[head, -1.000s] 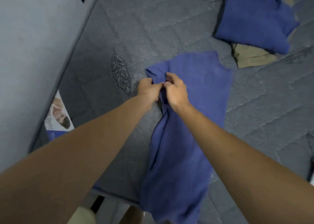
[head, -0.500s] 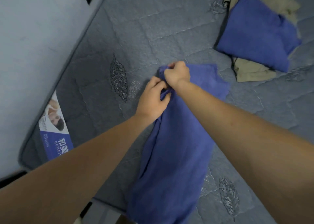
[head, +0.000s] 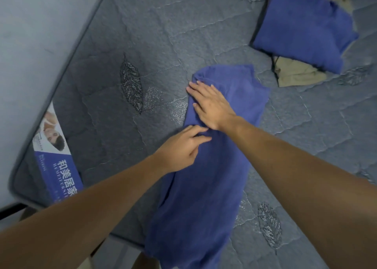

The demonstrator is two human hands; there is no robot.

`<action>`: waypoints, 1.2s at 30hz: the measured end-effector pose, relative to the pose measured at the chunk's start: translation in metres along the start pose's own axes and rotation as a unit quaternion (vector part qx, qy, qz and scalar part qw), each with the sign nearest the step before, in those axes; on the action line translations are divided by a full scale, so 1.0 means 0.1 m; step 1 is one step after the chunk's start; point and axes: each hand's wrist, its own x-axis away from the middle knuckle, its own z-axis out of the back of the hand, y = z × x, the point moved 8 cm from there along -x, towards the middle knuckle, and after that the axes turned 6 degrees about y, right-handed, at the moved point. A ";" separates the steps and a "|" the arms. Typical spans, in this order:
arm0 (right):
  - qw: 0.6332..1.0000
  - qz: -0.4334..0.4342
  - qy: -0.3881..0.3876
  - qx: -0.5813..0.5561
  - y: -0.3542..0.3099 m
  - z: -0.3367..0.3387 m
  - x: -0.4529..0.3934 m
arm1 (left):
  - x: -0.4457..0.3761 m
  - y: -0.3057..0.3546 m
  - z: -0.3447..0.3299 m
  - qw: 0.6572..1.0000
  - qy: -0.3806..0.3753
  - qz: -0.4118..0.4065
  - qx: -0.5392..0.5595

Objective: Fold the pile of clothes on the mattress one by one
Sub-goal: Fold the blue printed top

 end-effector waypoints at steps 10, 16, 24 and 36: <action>0.995 -0.093 0.030 -0.001 -0.49 -0.42 1.60 | 1.46 0.22 -0.32 0.994 -0.090 0.052 -0.041; 0.961 -0.263 0.058 -0.055 -0.91 -0.83 3.32 | 2.45 0.27 -0.24 0.973 0.014 0.231 0.014; 0.791 -0.489 0.182 -0.320 -1.38 -1.19 4.46 | 3.07 0.29 -0.55 0.817 0.140 0.492 0.267; 0.719 -0.444 0.193 -0.498 -1.46 -1.22 4.54 | 3.03 0.49 -0.41 0.842 0.211 0.435 0.239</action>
